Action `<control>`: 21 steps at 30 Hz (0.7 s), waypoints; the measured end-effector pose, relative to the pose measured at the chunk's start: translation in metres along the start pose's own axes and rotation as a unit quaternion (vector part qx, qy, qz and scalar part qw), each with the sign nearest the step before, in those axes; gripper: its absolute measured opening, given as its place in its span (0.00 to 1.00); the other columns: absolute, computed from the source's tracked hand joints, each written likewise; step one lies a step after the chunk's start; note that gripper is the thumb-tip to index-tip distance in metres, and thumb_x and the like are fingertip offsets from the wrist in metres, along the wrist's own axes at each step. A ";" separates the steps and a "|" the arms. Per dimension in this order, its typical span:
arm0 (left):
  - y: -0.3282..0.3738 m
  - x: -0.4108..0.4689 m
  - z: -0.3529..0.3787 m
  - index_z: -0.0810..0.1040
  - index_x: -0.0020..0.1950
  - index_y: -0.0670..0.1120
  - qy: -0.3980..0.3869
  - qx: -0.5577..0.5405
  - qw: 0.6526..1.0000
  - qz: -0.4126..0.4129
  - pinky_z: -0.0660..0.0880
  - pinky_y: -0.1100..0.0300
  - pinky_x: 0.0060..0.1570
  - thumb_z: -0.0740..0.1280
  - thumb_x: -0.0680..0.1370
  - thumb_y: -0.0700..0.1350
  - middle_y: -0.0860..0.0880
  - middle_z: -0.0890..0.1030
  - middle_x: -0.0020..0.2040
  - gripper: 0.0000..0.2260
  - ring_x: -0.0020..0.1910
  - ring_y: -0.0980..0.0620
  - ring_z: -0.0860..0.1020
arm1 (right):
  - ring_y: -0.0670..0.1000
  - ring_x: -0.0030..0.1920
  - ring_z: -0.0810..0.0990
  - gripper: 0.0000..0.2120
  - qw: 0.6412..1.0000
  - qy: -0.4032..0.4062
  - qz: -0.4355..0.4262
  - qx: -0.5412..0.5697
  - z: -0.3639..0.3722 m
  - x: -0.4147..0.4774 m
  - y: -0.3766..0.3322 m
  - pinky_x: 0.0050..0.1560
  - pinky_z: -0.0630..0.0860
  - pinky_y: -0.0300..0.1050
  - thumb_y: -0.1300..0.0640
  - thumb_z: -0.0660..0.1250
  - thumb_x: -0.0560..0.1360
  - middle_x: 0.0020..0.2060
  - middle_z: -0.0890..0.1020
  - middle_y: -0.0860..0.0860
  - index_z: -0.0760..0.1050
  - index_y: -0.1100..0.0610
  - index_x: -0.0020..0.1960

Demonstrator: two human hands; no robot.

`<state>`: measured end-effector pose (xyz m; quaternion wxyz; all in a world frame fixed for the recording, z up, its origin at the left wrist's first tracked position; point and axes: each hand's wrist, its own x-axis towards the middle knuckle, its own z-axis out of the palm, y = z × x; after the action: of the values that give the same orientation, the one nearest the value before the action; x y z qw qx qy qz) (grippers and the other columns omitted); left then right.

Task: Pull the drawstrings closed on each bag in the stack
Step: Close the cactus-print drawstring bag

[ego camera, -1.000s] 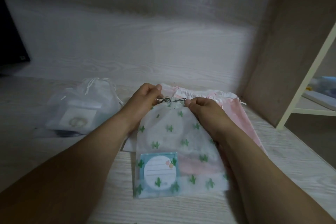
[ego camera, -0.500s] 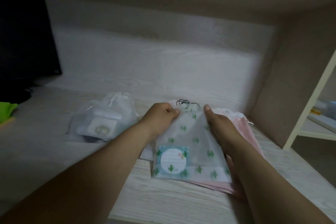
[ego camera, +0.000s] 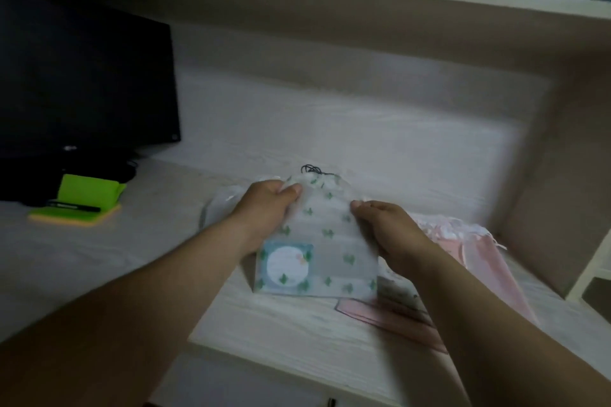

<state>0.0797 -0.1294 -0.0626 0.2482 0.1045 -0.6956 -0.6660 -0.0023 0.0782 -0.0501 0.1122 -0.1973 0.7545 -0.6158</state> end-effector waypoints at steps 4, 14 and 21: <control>0.021 0.031 -0.051 0.76 0.36 0.48 0.057 0.122 0.991 0.028 0.71 0.58 0.42 0.71 0.79 0.54 0.48 0.78 0.35 0.16 0.36 0.50 0.75 | 0.55 0.37 0.72 0.12 1.000 0.020 -0.018 0.010 0.050 0.031 -0.019 0.41 0.69 0.49 0.50 0.69 0.81 0.38 0.74 0.59 0.77 0.58 0.46; 0.001 0.059 -0.066 0.75 0.68 0.50 0.225 0.471 0.832 0.190 0.69 0.47 0.64 0.61 0.84 0.48 0.45 0.73 0.66 0.14 0.63 0.41 0.73 | 0.63 0.52 0.83 0.15 0.955 0.146 -0.036 -0.254 0.108 0.081 -0.003 0.50 0.76 0.52 0.46 0.65 0.81 0.49 0.81 0.57 0.76 0.58 0.56; -0.034 0.034 -0.043 0.59 0.82 0.54 -0.029 0.617 0.773 0.144 0.47 0.45 0.80 0.52 0.86 0.55 0.51 0.53 0.84 0.24 0.83 0.50 0.52 | 0.60 0.60 0.79 0.14 0.904 0.095 -0.130 -0.395 0.118 0.060 0.015 0.62 0.77 0.53 0.50 0.62 0.82 0.62 0.78 0.56 0.79 0.50 0.66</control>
<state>0.0653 -0.1867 -0.0897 0.2035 0.1145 -0.9709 -0.0535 -0.0098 -0.0497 -0.0859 -0.1283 -0.2623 0.9107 -0.2922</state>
